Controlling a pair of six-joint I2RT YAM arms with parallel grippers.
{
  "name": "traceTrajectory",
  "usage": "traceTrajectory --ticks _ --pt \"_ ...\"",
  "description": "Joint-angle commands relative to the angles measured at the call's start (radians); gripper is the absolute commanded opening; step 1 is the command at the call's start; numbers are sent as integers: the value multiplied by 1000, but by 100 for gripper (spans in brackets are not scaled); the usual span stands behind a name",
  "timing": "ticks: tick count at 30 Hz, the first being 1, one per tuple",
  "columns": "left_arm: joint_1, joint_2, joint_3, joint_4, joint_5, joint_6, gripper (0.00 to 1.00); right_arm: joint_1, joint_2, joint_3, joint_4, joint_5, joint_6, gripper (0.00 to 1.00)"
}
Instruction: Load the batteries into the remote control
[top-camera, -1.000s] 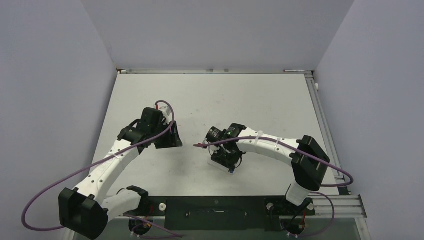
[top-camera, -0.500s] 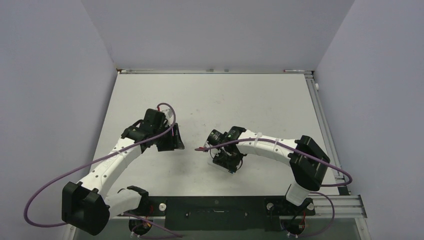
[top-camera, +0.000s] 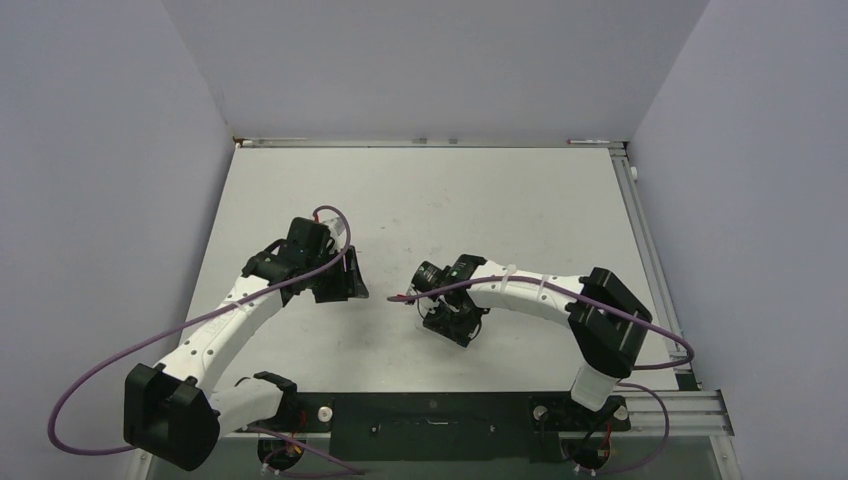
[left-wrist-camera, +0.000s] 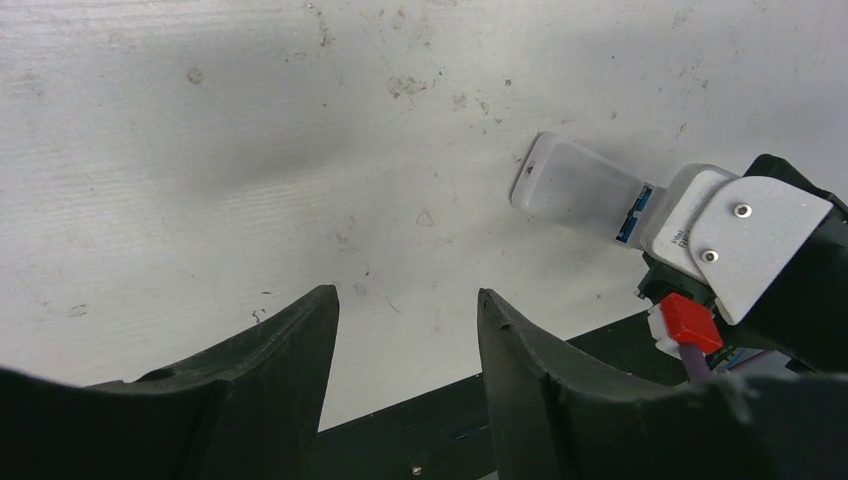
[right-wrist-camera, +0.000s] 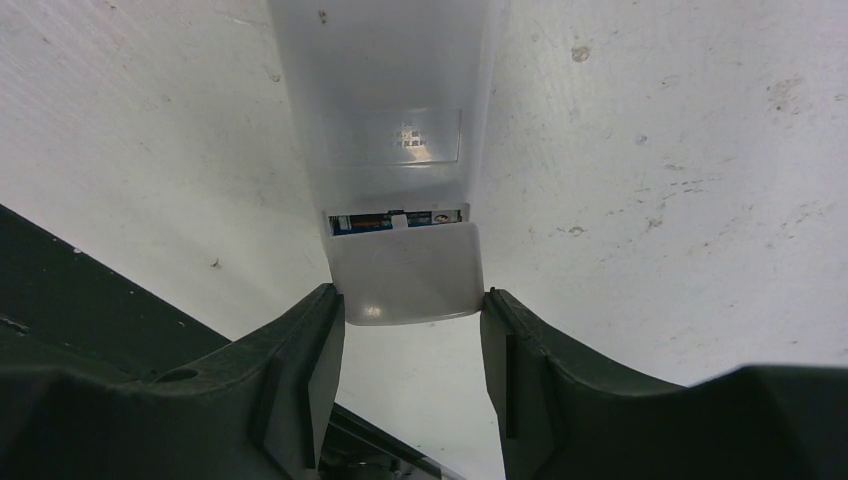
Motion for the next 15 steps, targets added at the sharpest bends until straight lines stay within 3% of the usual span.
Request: traceTrajectory --ticks 1,15 --pt "8 -11 1 40 18 -4 50 11 25 5 4 -19 18 8" --pt "18 -7 -1 42 27 -2 50 11 55 22 -11 -31 18 8"
